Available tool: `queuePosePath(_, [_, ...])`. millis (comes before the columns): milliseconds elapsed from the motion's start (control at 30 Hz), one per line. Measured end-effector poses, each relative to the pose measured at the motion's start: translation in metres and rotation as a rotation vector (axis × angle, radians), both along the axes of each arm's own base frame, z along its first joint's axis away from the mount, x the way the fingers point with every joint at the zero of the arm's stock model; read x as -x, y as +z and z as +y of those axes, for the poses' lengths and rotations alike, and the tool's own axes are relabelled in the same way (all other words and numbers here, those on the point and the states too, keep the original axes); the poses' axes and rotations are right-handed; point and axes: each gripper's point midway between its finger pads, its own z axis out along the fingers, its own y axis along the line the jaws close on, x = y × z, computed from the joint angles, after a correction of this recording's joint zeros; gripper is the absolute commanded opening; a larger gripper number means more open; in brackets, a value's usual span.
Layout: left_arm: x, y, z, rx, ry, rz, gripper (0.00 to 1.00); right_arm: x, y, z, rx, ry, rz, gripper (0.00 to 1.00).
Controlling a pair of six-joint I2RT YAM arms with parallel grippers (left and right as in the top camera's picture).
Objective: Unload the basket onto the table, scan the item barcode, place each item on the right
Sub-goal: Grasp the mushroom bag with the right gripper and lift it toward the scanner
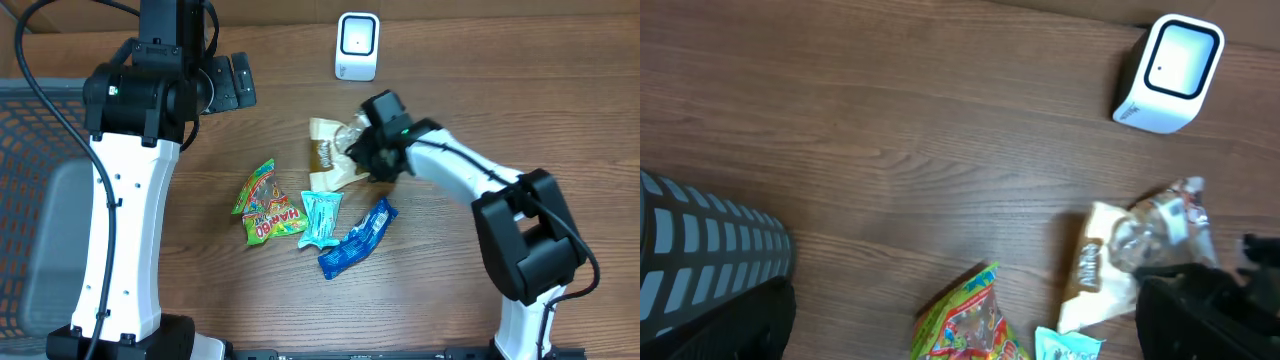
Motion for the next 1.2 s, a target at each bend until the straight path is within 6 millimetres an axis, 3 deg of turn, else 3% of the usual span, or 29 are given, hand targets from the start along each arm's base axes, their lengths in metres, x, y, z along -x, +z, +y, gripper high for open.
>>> queuePosePath(200, [0.000,0.000,0.000,0.000,0.000,0.000,1.00,-0.004,0.003,-0.040,0.116,0.235,0.034,0.84])
queuePosePath(333, [0.000,0.000,0.000,0.000,0.000,0.000,1.00,0.003,0.011,-0.054,0.146,0.380,0.083,0.92])
queuePosePath(467, [0.000,0.000,0.000,0.000,0.000,0.000,0.99,-0.007,0.025,-0.065,0.064,0.331,0.094,0.92])
queuePosePath(600, [0.000,0.000,0.000,0.000,0.000,0.000,1.00,-0.028,0.027,-0.082,-0.041,0.144,0.080,0.90])
queuePosePath(833, [0.000,0.000,0.000,0.000,0.000,0.000,1.00,-0.023,0.000,-0.065,-0.142,-0.014,0.099,0.87])
queuePosePath(933, [0.000,0.000,0.000,0.000,0.000,0.000,1.00,-0.028,0.001,-0.056,-0.195,-0.072,0.062,0.79])
queuePosePath(967, [0.000,0.000,0.000,0.000,0.000,0.000,1.00,-0.032,0.001,-0.053,-0.209,-0.079,0.033,0.67])
queuePosePath(1033, [0.000,0.000,0.000,0.000,0.000,0.000,0.99,-0.035,0.000,-0.048,-0.226,-0.086,0.001,0.56])
queuePosePath(1167, [0.000,0.000,0.000,0.000,0.000,0.000,1.00,-0.035,-0.006,-0.038,-0.221,-0.068,-0.046,0.20])
queuePosePath(1200, [0.000,0.000,0.000,0.000,0.000,0.000,1.00,-0.035,-0.006,-0.036,-0.221,-0.055,-0.053,0.16])
